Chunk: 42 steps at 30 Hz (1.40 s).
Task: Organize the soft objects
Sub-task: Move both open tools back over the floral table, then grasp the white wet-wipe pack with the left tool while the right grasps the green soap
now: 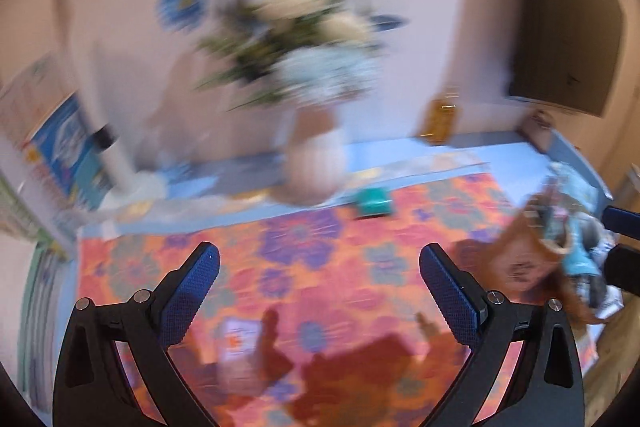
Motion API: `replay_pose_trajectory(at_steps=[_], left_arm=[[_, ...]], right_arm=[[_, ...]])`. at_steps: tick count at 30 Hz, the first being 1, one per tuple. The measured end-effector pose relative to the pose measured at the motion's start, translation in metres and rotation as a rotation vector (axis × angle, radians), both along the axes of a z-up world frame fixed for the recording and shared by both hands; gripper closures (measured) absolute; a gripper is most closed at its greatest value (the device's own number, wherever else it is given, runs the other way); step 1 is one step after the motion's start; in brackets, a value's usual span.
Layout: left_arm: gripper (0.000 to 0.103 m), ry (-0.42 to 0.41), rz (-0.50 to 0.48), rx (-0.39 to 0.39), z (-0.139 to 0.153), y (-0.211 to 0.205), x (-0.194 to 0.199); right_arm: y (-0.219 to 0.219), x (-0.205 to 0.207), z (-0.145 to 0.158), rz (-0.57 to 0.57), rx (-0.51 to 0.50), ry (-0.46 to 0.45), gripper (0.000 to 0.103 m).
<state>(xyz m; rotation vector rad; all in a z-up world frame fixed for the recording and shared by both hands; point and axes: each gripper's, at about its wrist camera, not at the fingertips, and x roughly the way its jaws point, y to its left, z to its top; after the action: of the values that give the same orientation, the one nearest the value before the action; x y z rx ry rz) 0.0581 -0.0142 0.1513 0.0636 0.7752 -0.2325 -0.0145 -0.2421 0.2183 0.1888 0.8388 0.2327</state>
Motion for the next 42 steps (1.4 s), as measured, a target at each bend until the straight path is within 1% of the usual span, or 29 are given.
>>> replay_pose_trajectory(at_steps=[4,7,10,12,13,15,16,17,18,19,20,21,22,23,26,32,36,37,38,39,41,42], left_arm=[[0.003,0.047,0.064,0.016,-0.033,0.034,0.014],[0.003,0.095,0.075,0.0,-0.065,0.051,0.013],[0.003,0.153,0.088,-0.032,-0.103,0.063,0.008],[0.003,0.187,0.094,-0.044,-0.12,0.067,0.004],[0.003,0.223,0.108,-0.042,-0.133,0.069,0.004],[0.003,0.26,0.122,-0.052,-0.147,0.073,0.005],[0.003,0.261,0.126,-0.053,-0.151,0.074,0.004],[0.001,0.23,0.131,-0.028,-0.152,0.073,0.002],[0.001,0.202,0.136,0.015,-0.155,0.07,0.001],[0.0,0.191,0.132,0.046,-0.159,0.067,0.0],[0.0,0.157,0.126,0.061,-0.161,0.064,-0.003],[0.0,0.16,0.133,0.057,-0.16,0.063,-0.003],[0.0,0.162,0.139,0.051,-0.16,0.064,-0.002],[0.0,0.161,0.142,0.051,-0.16,0.064,-0.002],[0.0,0.16,0.143,0.05,-0.16,0.065,-0.001],[0.0,0.16,0.143,0.051,-0.161,0.065,-0.001],[0.0,0.16,0.143,0.05,-0.16,0.064,-0.002],[0.0,0.16,0.142,0.05,-0.16,0.064,-0.002],[0.0,0.161,0.142,0.051,-0.16,0.064,-0.002],[0.0,0.16,0.142,0.051,-0.16,0.064,-0.003],[0.0,0.161,0.139,0.051,-0.161,0.065,0.0],[0.0,0.161,0.139,0.052,-0.161,0.065,-0.001]], right_arm=[[0.025,0.037,-0.025,0.032,-0.004,0.024,0.007],[0.033,0.068,-0.054,0.016,0.007,0.04,0.007],[0.033,0.099,-0.091,-0.037,0.031,0.055,0.007],[0.033,0.118,-0.117,-0.094,0.018,0.062,0.007],[0.033,0.128,-0.13,-0.115,0.013,0.06,0.007],[0.032,0.146,-0.152,-0.138,0.003,0.06,0.007],[0.032,0.153,-0.16,-0.151,-0.008,0.062,0.007],[0.032,0.16,-0.167,-0.167,-0.022,0.064,0.007],[0.03,0.167,-0.175,-0.185,-0.033,0.066,0.007],[0.029,0.173,-0.18,-0.195,-0.04,0.069,0.007],[0.029,0.179,-0.185,-0.206,-0.048,0.076,0.007],[0.028,0.187,-0.193,-0.222,-0.058,0.085,0.007],[0.03,0.193,-0.198,-0.229,-0.074,0.092,0.001],[0.035,0.196,-0.197,-0.223,-0.113,0.095,0.0],[0.052,0.204,-0.202,-0.212,-0.251,0.129,0.0],[0.04,0.206,-0.201,-0.209,-0.187,0.108,0.0],[0.025,0.207,-0.199,-0.162,-0.022,0.056,0.0],[0.022,0.206,-0.199,-0.142,0.022,0.042,0.001],[0.019,0.205,-0.198,-0.141,0.04,0.036,0.007],[0.017,0.206,-0.199,-0.166,0.024,0.041,0.013],[0.017,0.206,-0.198,-0.21,-0.026,0.044,0.041],[0.017,0.205,-0.198,-0.231,-0.05,0.045,0.047]])
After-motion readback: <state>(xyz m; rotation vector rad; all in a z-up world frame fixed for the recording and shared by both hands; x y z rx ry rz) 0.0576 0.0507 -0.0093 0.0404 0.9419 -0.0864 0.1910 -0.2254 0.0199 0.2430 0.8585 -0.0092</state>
